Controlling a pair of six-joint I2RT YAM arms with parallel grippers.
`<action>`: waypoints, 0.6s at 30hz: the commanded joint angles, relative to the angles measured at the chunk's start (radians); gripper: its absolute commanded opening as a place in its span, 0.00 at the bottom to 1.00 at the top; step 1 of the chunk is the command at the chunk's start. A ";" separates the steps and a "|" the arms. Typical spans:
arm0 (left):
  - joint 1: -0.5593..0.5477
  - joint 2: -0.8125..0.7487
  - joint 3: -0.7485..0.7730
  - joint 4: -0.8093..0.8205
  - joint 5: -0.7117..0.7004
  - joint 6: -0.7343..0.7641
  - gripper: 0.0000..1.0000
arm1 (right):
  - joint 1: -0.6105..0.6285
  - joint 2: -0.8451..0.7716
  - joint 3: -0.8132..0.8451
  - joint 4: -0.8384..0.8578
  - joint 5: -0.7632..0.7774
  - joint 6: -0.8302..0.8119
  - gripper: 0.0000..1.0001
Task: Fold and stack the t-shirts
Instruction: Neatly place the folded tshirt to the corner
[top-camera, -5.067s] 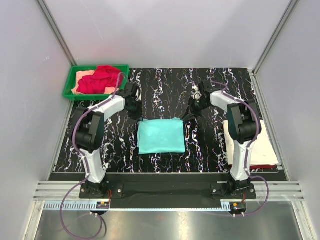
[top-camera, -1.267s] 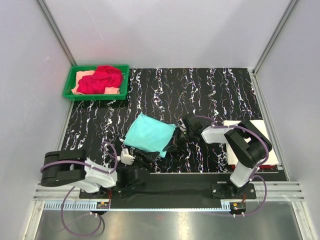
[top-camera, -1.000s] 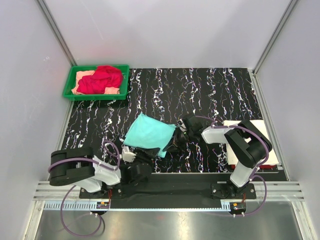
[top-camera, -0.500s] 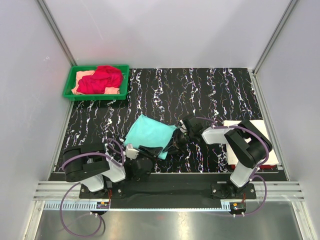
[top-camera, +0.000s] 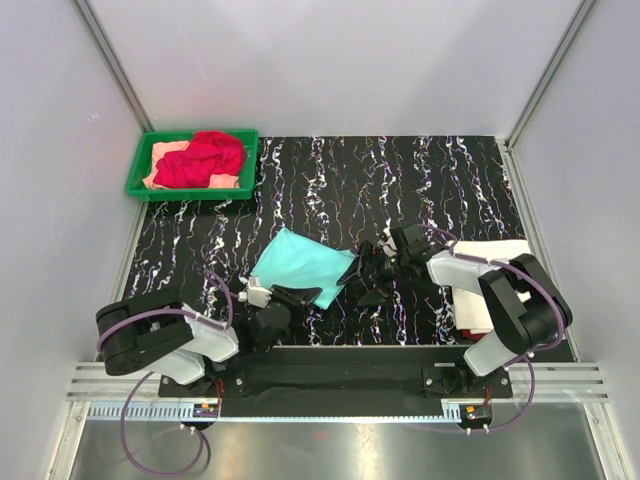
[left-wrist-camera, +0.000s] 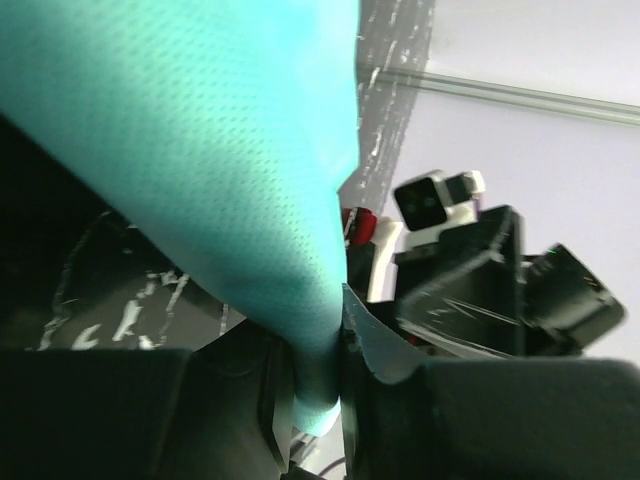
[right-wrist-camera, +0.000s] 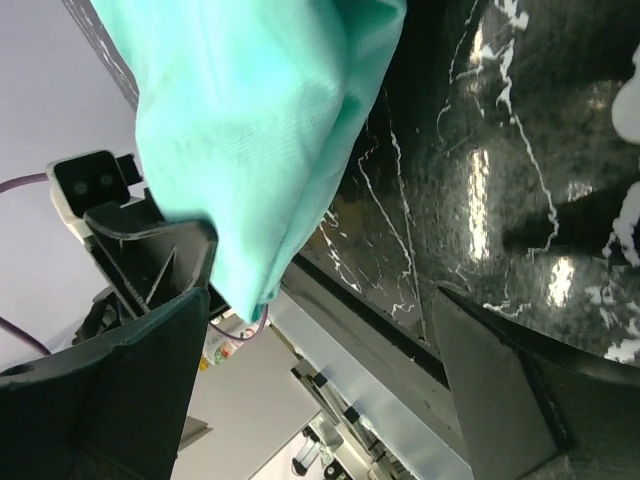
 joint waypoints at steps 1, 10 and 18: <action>0.022 -0.034 0.025 0.008 0.048 0.050 0.23 | 0.000 0.060 0.000 0.080 0.005 -0.028 1.00; 0.089 -0.142 0.015 -0.033 0.120 0.076 0.22 | -0.015 0.181 0.024 0.294 -0.021 0.070 1.00; 0.090 -0.195 0.017 -0.077 0.127 0.067 0.21 | -0.020 0.284 0.015 0.508 0.014 0.222 0.88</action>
